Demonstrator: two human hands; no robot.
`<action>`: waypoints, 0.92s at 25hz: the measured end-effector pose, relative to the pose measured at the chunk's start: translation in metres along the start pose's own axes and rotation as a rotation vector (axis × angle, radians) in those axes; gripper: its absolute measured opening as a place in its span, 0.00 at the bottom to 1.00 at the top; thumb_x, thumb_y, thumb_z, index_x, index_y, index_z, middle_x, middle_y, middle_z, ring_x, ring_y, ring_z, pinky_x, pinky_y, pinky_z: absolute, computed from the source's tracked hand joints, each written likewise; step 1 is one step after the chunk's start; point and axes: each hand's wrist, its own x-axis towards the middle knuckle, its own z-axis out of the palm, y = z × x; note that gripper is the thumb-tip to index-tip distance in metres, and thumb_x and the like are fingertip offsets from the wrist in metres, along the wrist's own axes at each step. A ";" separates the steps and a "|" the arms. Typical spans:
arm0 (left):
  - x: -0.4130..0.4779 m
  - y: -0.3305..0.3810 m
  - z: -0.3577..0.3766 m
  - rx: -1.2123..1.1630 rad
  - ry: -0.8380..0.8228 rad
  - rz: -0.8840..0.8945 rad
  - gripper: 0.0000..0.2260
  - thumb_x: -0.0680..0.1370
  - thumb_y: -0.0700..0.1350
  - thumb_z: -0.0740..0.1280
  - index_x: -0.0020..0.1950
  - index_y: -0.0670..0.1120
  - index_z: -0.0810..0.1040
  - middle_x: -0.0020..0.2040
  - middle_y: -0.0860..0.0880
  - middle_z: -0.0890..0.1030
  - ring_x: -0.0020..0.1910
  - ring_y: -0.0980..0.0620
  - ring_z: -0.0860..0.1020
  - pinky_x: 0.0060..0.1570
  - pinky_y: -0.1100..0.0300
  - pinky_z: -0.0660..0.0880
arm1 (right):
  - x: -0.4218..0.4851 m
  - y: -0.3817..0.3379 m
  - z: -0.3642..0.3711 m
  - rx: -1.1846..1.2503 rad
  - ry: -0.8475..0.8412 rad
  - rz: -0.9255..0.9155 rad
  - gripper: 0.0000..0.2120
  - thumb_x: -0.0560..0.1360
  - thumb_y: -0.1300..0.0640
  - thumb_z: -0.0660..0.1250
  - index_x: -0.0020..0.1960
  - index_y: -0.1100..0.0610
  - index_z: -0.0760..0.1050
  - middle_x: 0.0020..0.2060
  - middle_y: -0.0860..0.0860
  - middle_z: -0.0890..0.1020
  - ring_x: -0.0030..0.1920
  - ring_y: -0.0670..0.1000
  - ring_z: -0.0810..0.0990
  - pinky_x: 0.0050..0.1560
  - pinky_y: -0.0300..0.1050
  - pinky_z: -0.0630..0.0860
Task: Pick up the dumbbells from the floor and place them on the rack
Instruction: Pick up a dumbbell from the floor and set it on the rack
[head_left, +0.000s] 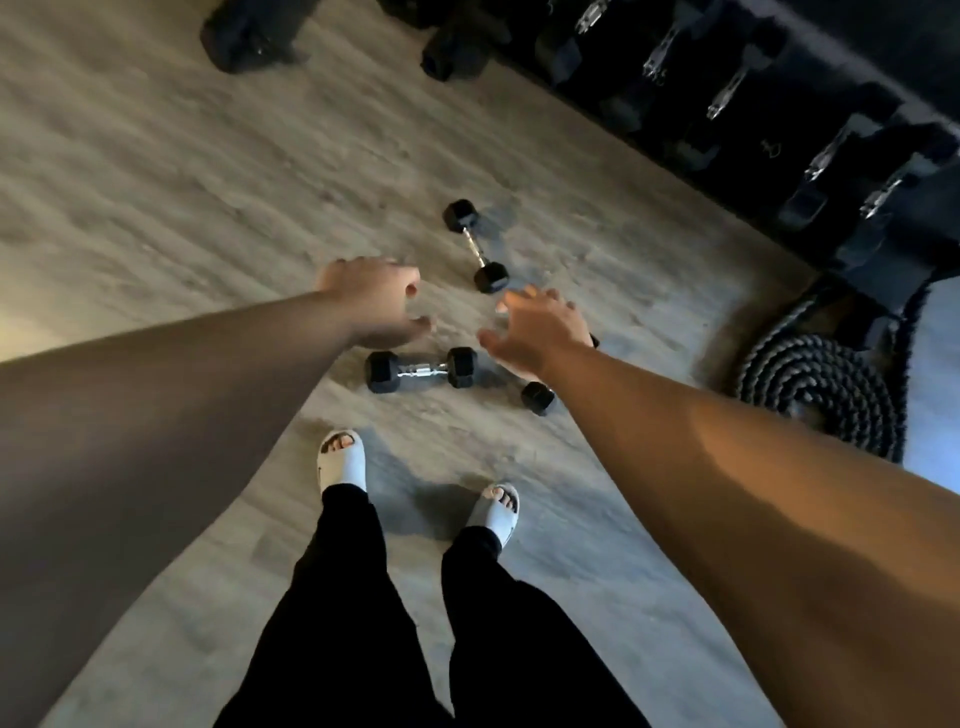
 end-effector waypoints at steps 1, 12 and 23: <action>0.009 -0.012 0.021 -0.029 -0.013 -0.011 0.23 0.74 0.66 0.66 0.61 0.53 0.77 0.60 0.49 0.80 0.59 0.45 0.78 0.55 0.51 0.70 | 0.015 0.003 0.021 0.003 -0.021 -0.013 0.24 0.78 0.38 0.61 0.68 0.51 0.73 0.67 0.54 0.75 0.66 0.59 0.71 0.65 0.58 0.69; 0.182 -0.138 0.287 -0.179 -0.094 -0.080 0.31 0.70 0.74 0.63 0.64 0.54 0.74 0.61 0.51 0.75 0.61 0.47 0.74 0.53 0.49 0.72 | 0.238 0.042 0.291 0.021 -0.145 -0.035 0.26 0.77 0.40 0.65 0.72 0.49 0.69 0.67 0.52 0.74 0.67 0.57 0.70 0.66 0.56 0.67; 0.293 -0.183 0.452 -0.195 -0.185 -0.101 0.46 0.61 0.79 0.67 0.73 0.57 0.71 0.70 0.51 0.74 0.70 0.45 0.71 0.64 0.45 0.73 | 0.378 0.037 0.446 0.009 -0.195 -0.223 0.30 0.76 0.39 0.66 0.74 0.49 0.67 0.70 0.50 0.72 0.71 0.54 0.67 0.69 0.53 0.68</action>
